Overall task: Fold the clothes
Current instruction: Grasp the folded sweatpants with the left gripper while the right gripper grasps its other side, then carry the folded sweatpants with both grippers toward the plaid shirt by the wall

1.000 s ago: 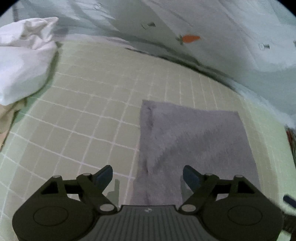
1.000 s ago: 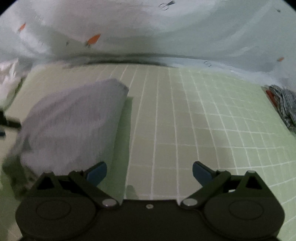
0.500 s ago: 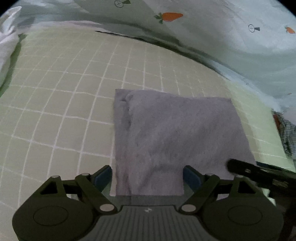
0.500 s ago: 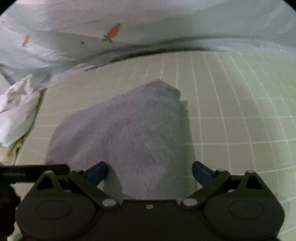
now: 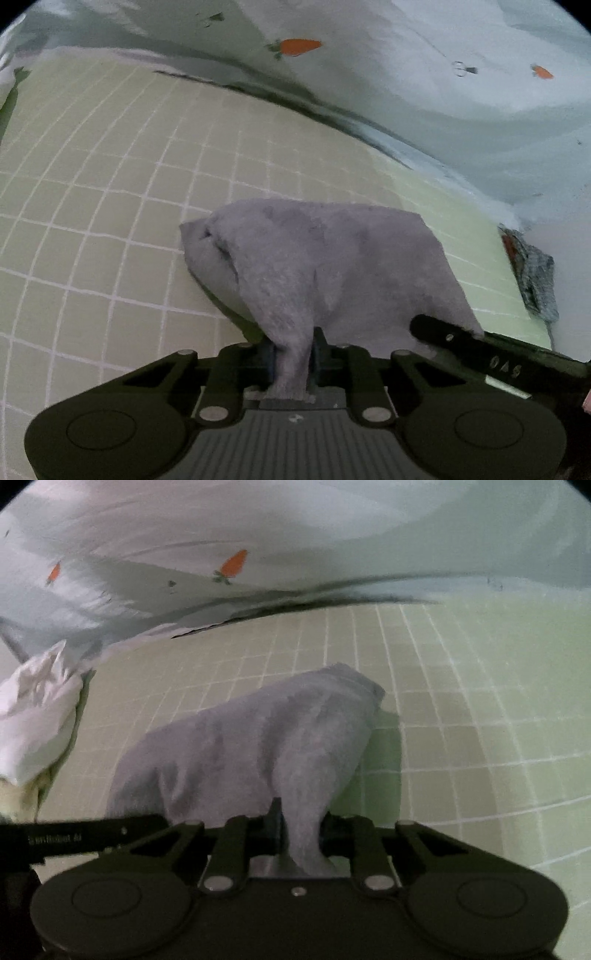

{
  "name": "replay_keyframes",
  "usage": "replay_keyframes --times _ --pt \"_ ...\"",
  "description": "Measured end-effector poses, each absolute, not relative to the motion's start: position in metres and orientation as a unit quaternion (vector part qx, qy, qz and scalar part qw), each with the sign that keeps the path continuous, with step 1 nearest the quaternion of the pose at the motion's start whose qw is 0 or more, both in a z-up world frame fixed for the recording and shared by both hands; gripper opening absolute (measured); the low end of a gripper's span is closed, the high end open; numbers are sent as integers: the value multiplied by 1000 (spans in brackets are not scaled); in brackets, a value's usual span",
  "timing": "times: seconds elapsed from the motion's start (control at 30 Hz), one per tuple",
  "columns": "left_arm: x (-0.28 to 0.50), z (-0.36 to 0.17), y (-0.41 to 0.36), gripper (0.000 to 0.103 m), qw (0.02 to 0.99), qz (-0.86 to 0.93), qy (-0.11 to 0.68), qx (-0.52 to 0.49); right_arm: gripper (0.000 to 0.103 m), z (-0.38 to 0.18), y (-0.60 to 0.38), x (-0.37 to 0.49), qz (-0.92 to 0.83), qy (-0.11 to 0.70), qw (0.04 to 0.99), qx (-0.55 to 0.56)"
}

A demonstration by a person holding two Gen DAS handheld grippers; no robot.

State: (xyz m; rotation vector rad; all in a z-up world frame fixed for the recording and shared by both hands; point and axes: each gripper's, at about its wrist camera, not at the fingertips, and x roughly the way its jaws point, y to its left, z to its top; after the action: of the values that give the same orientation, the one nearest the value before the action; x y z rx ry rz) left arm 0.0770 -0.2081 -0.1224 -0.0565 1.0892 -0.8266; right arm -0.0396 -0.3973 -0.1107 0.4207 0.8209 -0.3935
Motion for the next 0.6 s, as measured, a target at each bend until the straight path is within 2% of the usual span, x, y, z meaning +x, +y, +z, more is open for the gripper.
replay_keyframes --times 0.27,0.6 --pt "8 -106 -228 18 772 -393 499 -6 17 -89 -379 -94 -175 383 893 160" --pt "-68 -107 -258 18 780 -388 492 5 17 -92 -408 -172 -162 378 894 179"
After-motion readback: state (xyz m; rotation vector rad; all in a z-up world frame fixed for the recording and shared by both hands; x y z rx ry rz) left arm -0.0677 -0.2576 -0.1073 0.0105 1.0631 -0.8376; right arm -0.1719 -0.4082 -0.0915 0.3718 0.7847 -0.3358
